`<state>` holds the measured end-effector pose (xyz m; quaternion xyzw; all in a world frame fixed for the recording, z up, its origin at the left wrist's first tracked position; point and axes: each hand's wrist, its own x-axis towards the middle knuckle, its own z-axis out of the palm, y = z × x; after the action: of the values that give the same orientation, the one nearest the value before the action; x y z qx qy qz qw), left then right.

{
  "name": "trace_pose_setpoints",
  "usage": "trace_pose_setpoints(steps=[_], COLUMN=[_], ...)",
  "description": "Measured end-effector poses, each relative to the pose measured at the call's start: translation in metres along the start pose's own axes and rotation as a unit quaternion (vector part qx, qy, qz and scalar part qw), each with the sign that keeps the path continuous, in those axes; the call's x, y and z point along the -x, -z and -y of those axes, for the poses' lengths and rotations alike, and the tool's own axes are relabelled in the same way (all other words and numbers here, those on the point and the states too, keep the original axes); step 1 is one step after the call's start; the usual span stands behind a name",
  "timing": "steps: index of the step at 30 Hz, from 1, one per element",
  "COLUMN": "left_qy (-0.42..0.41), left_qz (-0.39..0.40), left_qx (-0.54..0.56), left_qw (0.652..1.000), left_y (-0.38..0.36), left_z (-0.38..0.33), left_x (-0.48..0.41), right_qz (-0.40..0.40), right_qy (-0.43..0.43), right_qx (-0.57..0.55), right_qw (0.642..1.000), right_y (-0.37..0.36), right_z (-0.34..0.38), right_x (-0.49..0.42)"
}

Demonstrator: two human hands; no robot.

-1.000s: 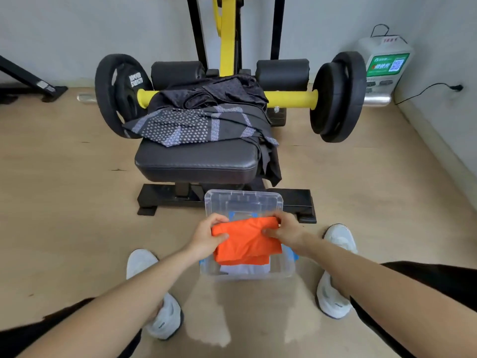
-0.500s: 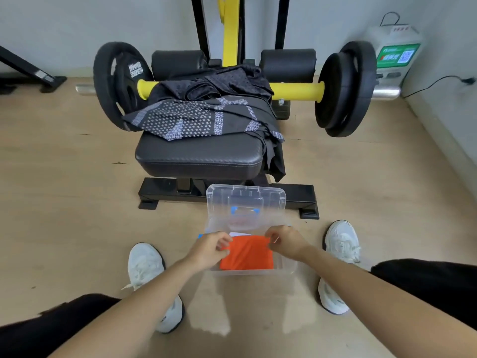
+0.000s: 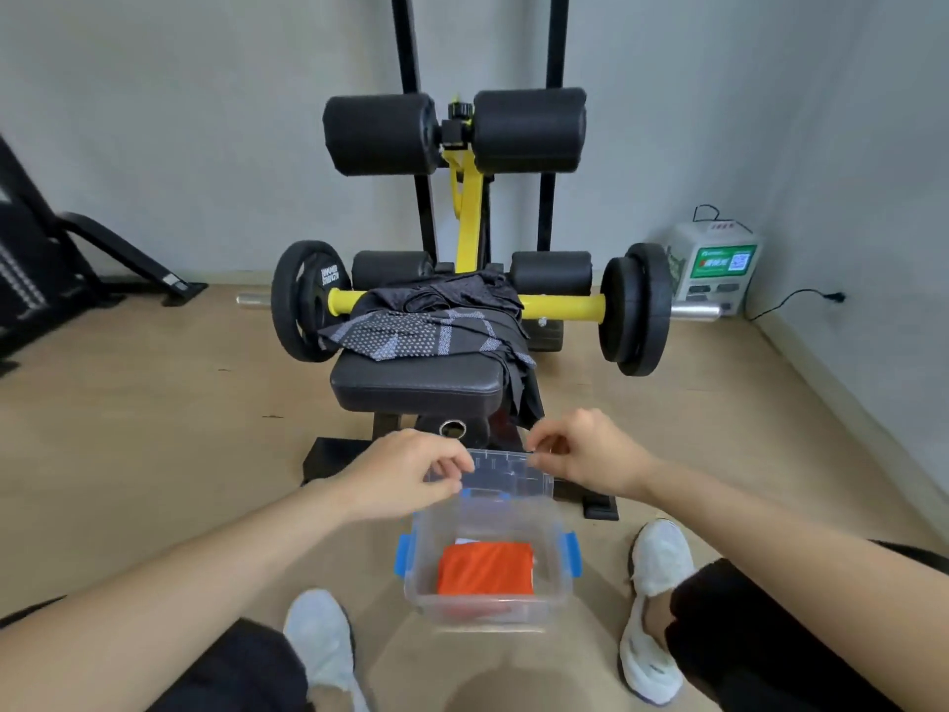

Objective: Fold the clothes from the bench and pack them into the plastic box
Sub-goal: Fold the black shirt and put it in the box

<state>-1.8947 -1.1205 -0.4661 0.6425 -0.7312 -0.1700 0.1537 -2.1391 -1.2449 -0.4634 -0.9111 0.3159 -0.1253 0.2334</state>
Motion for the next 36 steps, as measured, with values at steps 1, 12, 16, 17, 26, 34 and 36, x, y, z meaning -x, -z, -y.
trace_pose_setpoints(steps=[1, 12, 16, 17, 26, 34, 36], left_qy=[-0.005, 0.055, 0.113, 0.135, 0.177, 0.039, 0.004], left_qz=[-0.019, -0.211, -0.268, -0.271, -0.236, -0.186, -0.162], left_qx=[0.004, 0.086, 0.042, 0.016, -0.131, 0.083, 0.108], left_qw=[1.0, 0.972, 0.956, 0.953, 0.947, 0.978, 0.981], left_y=[0.011, 0.06, 0.06, 0.059, 0.058, 0.046, 0.047], left_z=[-0.005, 0.034, 0.066, 0.073, 0.089, 0.048, 0.044], left_x=[-0.002, -0.056, -0.085, -0.092, -0.116, -0.104, -0.1], right_qz=[-0.018, -0.094, -0.102, -0.107, -0.113, -0.099, -0.1], right_qy=[0.006, 0.007, -0.026, -0.035, -0.059, 0.011, 0.006], right_qx=[-0.001, -0.032, -0.069, -0.075, -0.11, -0.175, -0.164], right_qw=[1.0, 0.995, 0.992, 0.991, 0.986, 0.98, 0.981], right_y=[0.012, 0.063, 0.048, 0.042, 0.006, -0.001, -0.004], right_z=[0.01, 0.031, 0.001, -0.007, -0.045, -0.044, -0.047], right_x=[0.001, -0.065, -0.096, -0.103, -0.143, -0.137, -0.134])
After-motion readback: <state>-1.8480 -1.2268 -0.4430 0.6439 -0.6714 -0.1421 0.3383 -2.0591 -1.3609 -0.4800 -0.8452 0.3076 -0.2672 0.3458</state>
